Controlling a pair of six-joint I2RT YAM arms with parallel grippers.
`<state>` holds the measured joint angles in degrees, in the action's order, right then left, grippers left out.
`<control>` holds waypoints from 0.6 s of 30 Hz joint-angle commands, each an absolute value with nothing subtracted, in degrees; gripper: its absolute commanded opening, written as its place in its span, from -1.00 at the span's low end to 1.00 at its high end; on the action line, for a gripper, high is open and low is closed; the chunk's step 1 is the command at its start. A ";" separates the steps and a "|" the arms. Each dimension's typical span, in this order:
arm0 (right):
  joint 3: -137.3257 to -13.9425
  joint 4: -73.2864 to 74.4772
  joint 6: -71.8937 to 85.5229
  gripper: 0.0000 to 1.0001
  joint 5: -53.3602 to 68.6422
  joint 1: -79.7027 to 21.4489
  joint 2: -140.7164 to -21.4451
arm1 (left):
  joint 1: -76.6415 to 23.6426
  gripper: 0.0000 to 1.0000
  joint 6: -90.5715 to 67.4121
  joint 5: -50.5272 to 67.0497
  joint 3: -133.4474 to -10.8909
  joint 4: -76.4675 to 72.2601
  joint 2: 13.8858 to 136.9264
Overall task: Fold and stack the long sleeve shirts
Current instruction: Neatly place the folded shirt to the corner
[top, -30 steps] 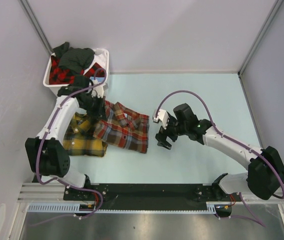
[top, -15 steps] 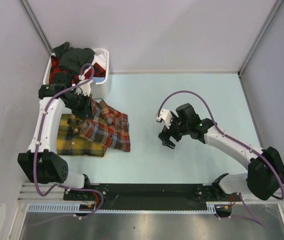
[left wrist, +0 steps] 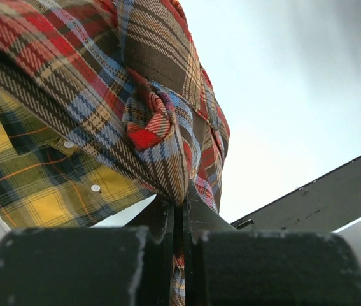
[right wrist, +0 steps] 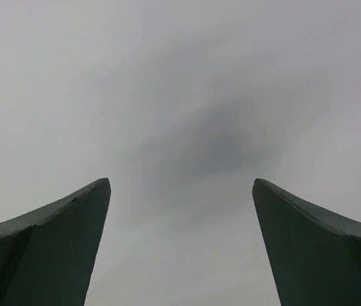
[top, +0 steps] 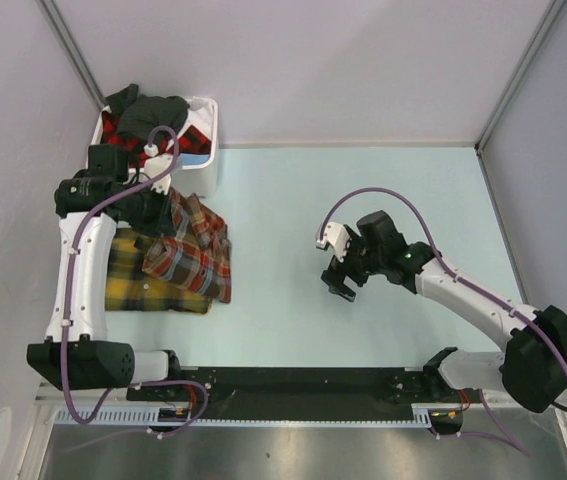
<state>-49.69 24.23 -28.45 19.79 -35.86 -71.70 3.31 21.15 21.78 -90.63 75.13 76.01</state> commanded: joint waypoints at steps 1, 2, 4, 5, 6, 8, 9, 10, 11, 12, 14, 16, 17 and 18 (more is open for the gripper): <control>-49.22 24.35 -30.23 0.99 18.81 -35.51 -69.26 | 3.87 -1.00 24.34 24.43 -93.60 75.41 72.25; -49.13 24.43 -30.32 0.99 18.72 -35.51 -69.00 | 3.87 -1.00 24.78 25.04 -93.43 75.67 71.46; -48.96 24.43 -30.50 0.99 18.55 -35.51 -68.64 | 3.87 -1.00 25.22 25.22 -93.51 75.94 70.84; -48.69 24.43 -30.67 0.99 18.46 -35.51 -68.47 | 3.87 -1.00 25.49 25.22 -93.95 76.29 70.58; -48.60 24.43 -30.67 0.99 18.37 -35.51 -68.29 | 3.87 -1.00 25.84 25.31 -94.30 76.29 70.23; -48.34 24.52 -30.50 0.99 18.28 -35.51 -68.03 | 3.87 -1.00 25.93 25.23 -95.27 76.55 69.96; -48.25 24.61 -30.59 0.99 18.11 -35.51 -67.77 | 3.87 -1.00 25.93 25.22 -95.53 76.81 69.79; -48.25 24.44 -30.59 0.99 18.02 -35.51 -67.76 | 3.87 -1.00 26.01 25.40 -95.62 76.90 69.79; -48.25 24.43 -30.50 0.99 17.84 -35.51 -67.68 | 3.87 -1.00 26.19 25.66 -95.62 77.34 69.61; -48.16 24.35 -30.50 0.99 17.84 -35.51 -67.68 | 3.87 -1.00 26.54 25.66 -95.45 77.43 69.44; -48.08 23.91 -30.59 1.00 17.49 -35.51 -67.67 | 3.78 -1.00 26.89 25.14 -95.36 77.52 69.35; -48.16 23.64 -30.41 0.99 17.40 -35.51 -67.50 | 4.39 -1.00 27.51 25.05 -95.19 77.52 69.43; -48.16 23.47 -30.32 0.99 17.23 -35.51 -67.50 | 4.66 -1.00 28.03 24.87 -95.10 77.43 69.61; -48.16 23.47 -30.32 0.99 17.23 -35.51 -67.41 | 5.35 -1.00 29.17 25.05 -95.01 77.43 69.70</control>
<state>-48.21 24.97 -29.67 18.22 -35.75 -69.34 3.51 25.39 23.16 -92.68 78.52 70.89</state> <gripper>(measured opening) 0.994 0.027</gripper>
